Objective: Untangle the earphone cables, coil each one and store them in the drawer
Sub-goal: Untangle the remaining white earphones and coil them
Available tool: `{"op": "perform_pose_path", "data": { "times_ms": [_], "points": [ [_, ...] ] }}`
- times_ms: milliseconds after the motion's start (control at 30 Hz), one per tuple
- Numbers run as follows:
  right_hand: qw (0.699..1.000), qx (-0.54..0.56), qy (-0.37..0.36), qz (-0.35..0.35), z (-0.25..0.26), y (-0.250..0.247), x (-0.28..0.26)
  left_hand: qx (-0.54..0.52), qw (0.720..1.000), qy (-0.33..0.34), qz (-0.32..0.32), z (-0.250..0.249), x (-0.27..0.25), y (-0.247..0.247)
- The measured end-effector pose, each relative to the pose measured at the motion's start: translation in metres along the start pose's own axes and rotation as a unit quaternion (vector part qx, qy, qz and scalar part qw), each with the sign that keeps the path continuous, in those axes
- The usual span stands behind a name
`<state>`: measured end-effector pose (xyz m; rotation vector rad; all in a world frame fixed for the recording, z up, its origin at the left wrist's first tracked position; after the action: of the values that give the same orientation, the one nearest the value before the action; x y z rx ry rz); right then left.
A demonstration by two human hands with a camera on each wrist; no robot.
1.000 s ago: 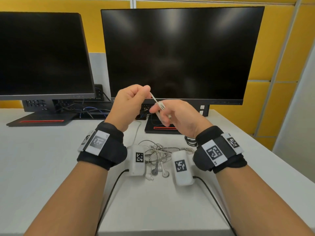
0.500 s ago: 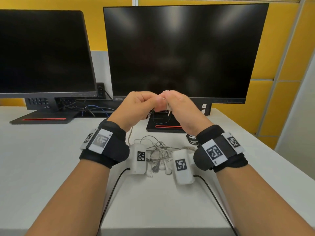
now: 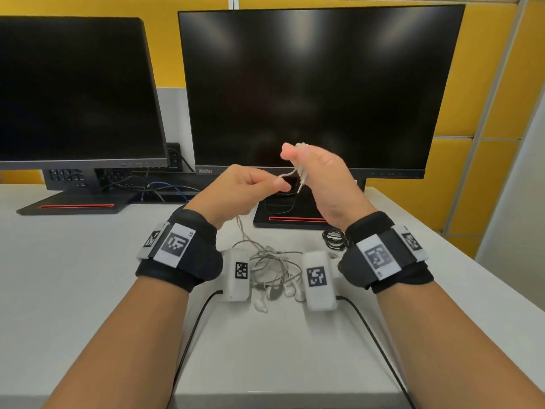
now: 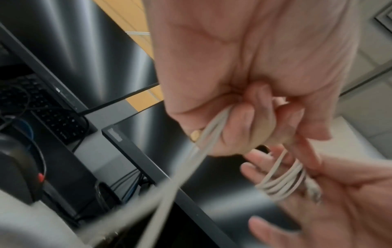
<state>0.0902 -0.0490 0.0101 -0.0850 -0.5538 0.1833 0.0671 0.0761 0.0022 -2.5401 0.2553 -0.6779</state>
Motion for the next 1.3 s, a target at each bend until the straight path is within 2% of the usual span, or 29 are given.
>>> {"op": "perform_pose_path", "data": {
  "times_ms": [100, 233, 300, 367, 400, 467, 533, 600, 633, 700, 800, 867, 933, 1000, 1067, 1133, 1200, 1300],
  "points": [
    [0.988, -0.135, 0.033, 0.069, -0.003, 0.017, -0.005, -0.050, 0.997, 0.047, -0.048, -0.009, 0.000, -0.009],
    [0.977, -0.141, 0.071, 0.145, -0.005, 0.031, -0.016, -0.043, 0.992, 0.053, -0.107, -0.004, 0.004, -0.018],
    [0.986, -0.015, 0.065, 0.153, -0.002, 0.032, -0.016, -0.045, 0.992, 0.047, -0.110, 0.001, 0.007, -0.019],
    [0.976, 0.160, 0.059, 0.136, 0.005, 0.027, -0.013, -0.048, 0.993, 0.035, -0.099, 0.005, 0.008, -0.016],
    [0.966, 0.227, 0.051, 0.113, 0.008, 0.022, -0.010, -0.047, 0.994, 0.025, -0.091, 0.008, 0.009, -0.015],
    [0.956, 0.286, 0.024, 0.053, 0.009, 0.007, -0.004, -0.035, 0.997, 0.001, -0.062, 0.013, 0.009, -0.011],
    [0.979, 0.204, 0.001, -0.010, 0.008, -0.006, -0.001, -0.021, 0.999, -0.011, -0.028, 0.013, 0.007, -0.006],
    [0.998, 0.008, -0.019, -0.057, 0.010, -0.014, -0.001, -0.031, 0.999, -0.002, -0.007, 0.009, 0.006, -0.001],
    [0.996, -0.073, -0.026, -0.051, 0.010, -0.012, -0.001, -0.050, 0.999, 0.012, -0.003, 0.005, 0.005, 0.000],
    [0.985, -0.168, -0.020, 0.013, 0.004, 0.002, -0.002, -0.090, 0.995, 0.043, -0.012, -0.003, 0.004, -0.001],
    [0.973, -0.216, 0.006, 0.083, -0.002, 0.019, -0.008, -0.098, 0.992, 0.054, -0.064, -0.002, 0.005, -0.011],
    [0.982, -0.170, 0.027, 0.072, 0.002, 0.017, -0.009, -0.073, 0.992, 0.040, -0.091, 0.004, 0.007, -0.018],
    [0.997, -0.009, 0.022, 0.077, 0.010, 0.017, -0.010, -0.051, 0.996, 0.010, -0.076, 0.010, 0.008, -0.016],
    [0.979, 0.181, 0.009, 0.097, 0.017, 0.017, -0.011, -0.036, 0.999, -0.026, -0.023, 0.016, 0.008, -0.004],
    [0.962, 0.260, -0.001, 0.078, 0.016, 0.011, -0.007, -0.021, 0.998, -0.047, 0.023, 0.018, 0.006, 0.006],
    [0.983, 0.179, -0.012, 0.025, 0.011, 0.001, -0.003, -0.017, 0.998, -0.055, 0.039, 0.018, 0.004, 0.010],
    [1.000, -0.002, -0.018, -0.008, 0.009, -0.004, -0.002, -0.031, 0.997, -0.057, 0.033, 0.019, 0.004, 0.009],
    [0.979, -0.198, -0.033, 0.034, 0.003, 0.007, -0.002, -0.071, 0.996, -0.051, -0.025, 0.020, 0.006, -0.001]
  ]
}}
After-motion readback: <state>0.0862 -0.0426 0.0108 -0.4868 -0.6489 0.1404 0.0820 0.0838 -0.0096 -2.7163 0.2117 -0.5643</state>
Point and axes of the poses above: each hand's wrist, its own x-axis towards the middle knuckle, its own y-axis out of the palm, z = x × y, the point moved 9 cm from there along x, towards the middle knuckle, and after that the axes turned 1 degree about z, right-handed, at the moved point
